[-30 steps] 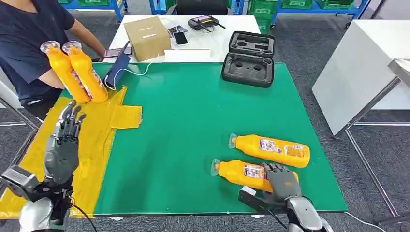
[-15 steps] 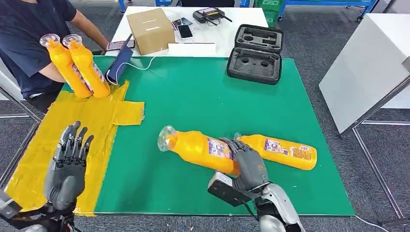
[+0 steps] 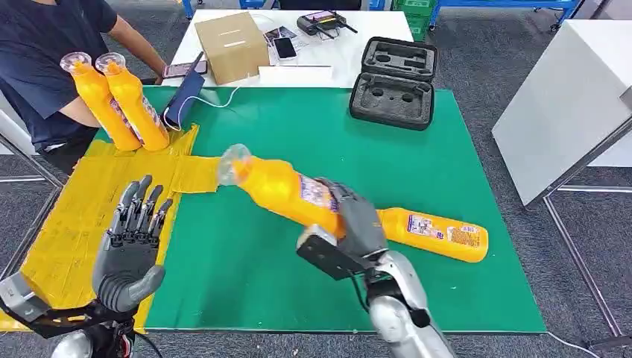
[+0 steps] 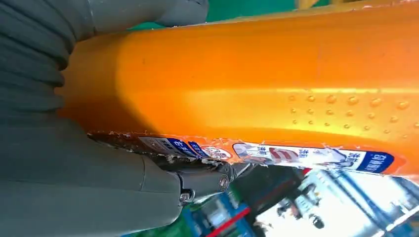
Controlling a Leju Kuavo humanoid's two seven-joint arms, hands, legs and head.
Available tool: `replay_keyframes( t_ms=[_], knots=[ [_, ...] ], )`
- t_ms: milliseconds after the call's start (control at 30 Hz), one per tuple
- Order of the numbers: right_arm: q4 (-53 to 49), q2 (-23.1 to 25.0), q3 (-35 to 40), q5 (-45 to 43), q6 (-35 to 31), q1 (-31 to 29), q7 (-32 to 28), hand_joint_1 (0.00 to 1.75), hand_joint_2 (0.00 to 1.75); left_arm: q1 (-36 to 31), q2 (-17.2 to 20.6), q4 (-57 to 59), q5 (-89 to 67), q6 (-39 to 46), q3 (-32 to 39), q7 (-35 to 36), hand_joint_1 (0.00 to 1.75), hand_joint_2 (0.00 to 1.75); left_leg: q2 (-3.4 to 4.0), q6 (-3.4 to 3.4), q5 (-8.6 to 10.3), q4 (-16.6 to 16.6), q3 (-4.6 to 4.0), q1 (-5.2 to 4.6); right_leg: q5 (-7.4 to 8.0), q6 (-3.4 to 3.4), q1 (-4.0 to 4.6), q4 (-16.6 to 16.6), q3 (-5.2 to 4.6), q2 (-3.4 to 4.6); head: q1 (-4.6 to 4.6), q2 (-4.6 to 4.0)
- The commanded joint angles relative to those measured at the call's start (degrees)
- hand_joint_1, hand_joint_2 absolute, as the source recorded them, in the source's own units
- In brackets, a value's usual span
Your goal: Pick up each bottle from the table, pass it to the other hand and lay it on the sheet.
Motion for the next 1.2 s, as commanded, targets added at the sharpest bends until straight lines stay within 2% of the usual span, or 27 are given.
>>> replay_keyframes(
  t_ms=[33,333,900,1000,1200],
  knots=[
    [9.84,4.54,6.78,-2.45,-0.76,-5.91,-0.16,1.75,1.75,-1.70,-0.52,3.59,3.89,-0.45,-1.81,1.17,0.00,1.75,0.11,-0.03,0.00,-0.04,0.05,0.00,0.01,-0.03,0.00,-0.03,0.03,0.14,0.02,0.00],
    [12.52,9.15,8.12,-9.07,-3.85,-7.39,-3.35,1.75,1.75,-1.70,-0.53,3.32,6.95,-2.85,1.01,2.46,0.00,1.75,0.18,-0.05,-0.01,-0.06,-0.08,-0.01,0.02,-0.05,-0.02,-0.01,-0.10,0.22,0.04,0.00],
    [14.14,11.17,9.05,-12.22,-4.59,-7.29,-4.91,1.75,1.75,-2.56,-0.86,3.55,3.16,-0.88,0.00,1.94,0.00,1.75,0.02,-0.04,0.00,-0.05,-0.13,-0.01,-0.01,-0.04,-0.02,-0.02,-0.12,0.05,0.04,0.00],
    [18.05,10.38,11.90,-12.43,-4.00,-10.31,-5.02,1.75,1.75,-3.24,-0.76,2.82,-3.12,1.47,-0.86,-0.48,0.00,1.75,0.00,-0.03,0.02,-0.06,-0.15,0.00,0.00,-0.04,-0.01,-0.03,-0.14,0.02,0.04,0.00],
    [30.63,13.37,18.97,-10.33,-3.07,-14.06,-5.22,1.75,1.75,-3.69,0.28,1.24,-9.14,4.44,-2.70,-2.06,0.00,1.75,0.10,-0.06,0.03,-0.09,-0.10,0.01,0.03,-0.06,0.00,-0.05,-0.13,0.14,0.04,0.00]
  ],
)
